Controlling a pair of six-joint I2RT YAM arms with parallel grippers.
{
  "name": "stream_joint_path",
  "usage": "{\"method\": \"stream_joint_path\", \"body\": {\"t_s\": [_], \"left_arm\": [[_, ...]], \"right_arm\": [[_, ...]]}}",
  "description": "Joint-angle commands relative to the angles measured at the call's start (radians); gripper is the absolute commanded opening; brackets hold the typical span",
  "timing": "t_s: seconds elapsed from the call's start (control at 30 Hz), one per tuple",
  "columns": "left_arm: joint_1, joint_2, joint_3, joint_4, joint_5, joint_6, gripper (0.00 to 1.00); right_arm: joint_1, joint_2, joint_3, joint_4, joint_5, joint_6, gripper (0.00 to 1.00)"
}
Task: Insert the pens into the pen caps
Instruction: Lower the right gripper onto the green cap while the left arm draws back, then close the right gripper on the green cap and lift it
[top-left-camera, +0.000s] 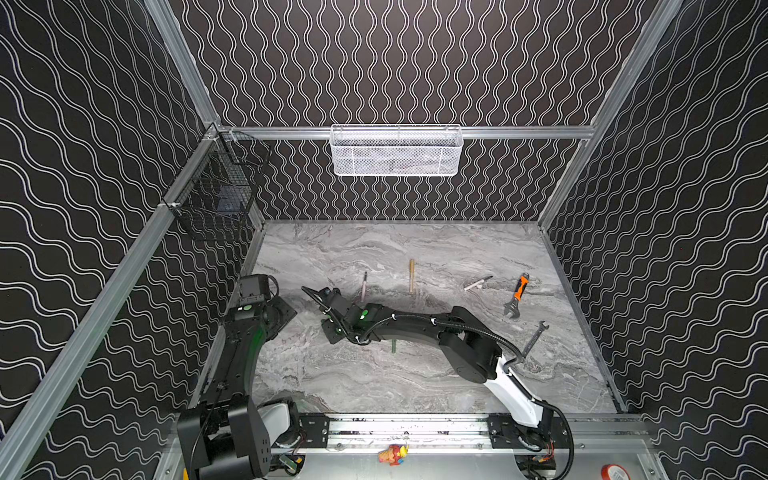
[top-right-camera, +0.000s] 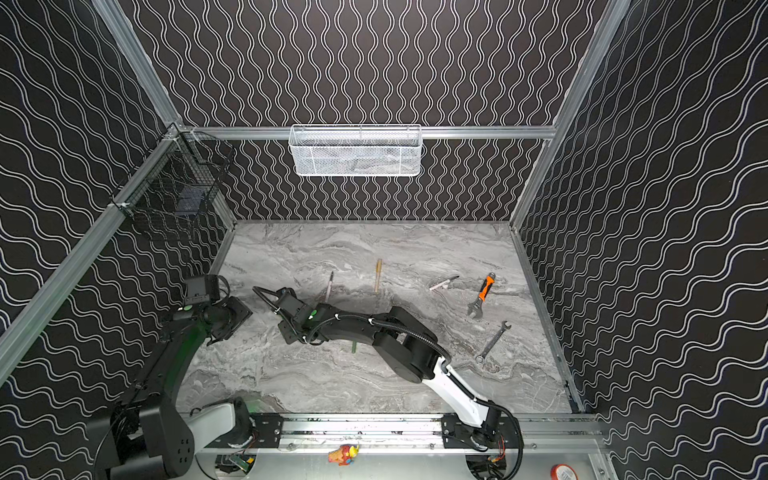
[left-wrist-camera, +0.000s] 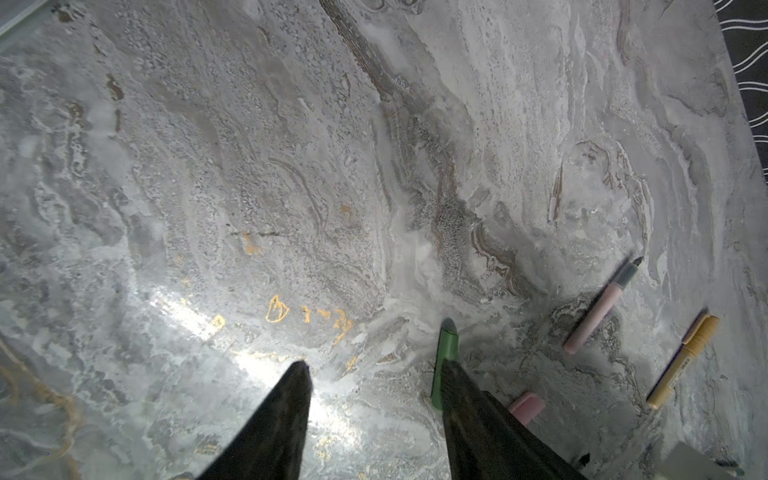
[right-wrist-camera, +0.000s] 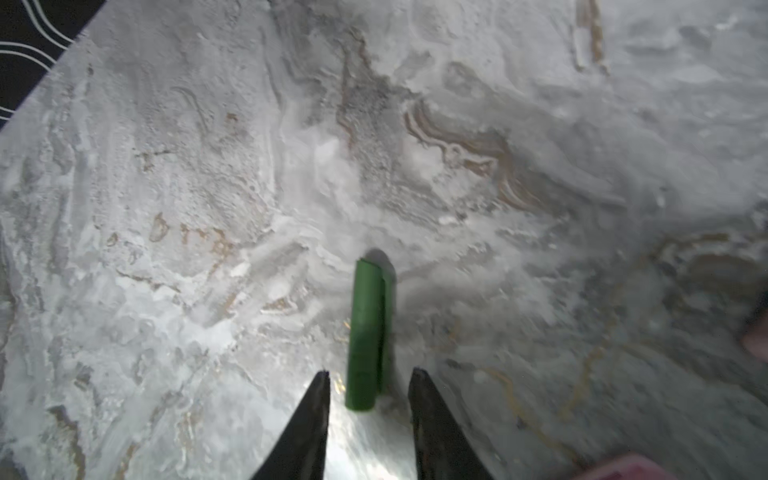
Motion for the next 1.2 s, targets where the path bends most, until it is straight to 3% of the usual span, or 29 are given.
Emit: {"method": "stream_joint_path", "body": {"t_s": [0.0, 0.4, 0.97, 1.03, 1.17], "left_arm": [[0.001, 0.008, 0.000, 0.036, 0.020, 0.016, 0.54], [0.002, 0.011, 0.000, 0.044, 0.032, 0.016, 0.54], [0.001, 0.007, -0.004, 0.058, 0.043, 0.029, 0.52], [0.001, 0.005, -0.004, 0.057, 0.042, 0.028, 0.52], [0.001, 0.001, -0.007, 0.058, 0.046, 0.030, 0.52]], "right_arm": [[0.001, 0.032, 0.032, 0.020, 0.000, -0.016, 0.36], [0.002, 0.140, 0.187, -0.100, 0.062, -0.005, 0.33], [0.002, -0.028, -0.002, 0.042, 0.012, 0.043, 0.23], [0.002, -0.020, 0.010, 0.032, 0.007, 0.036, 0.23], [0.002, 0.025, 0.066, -0.028, -0.003, 0.027, 0.36]]}}
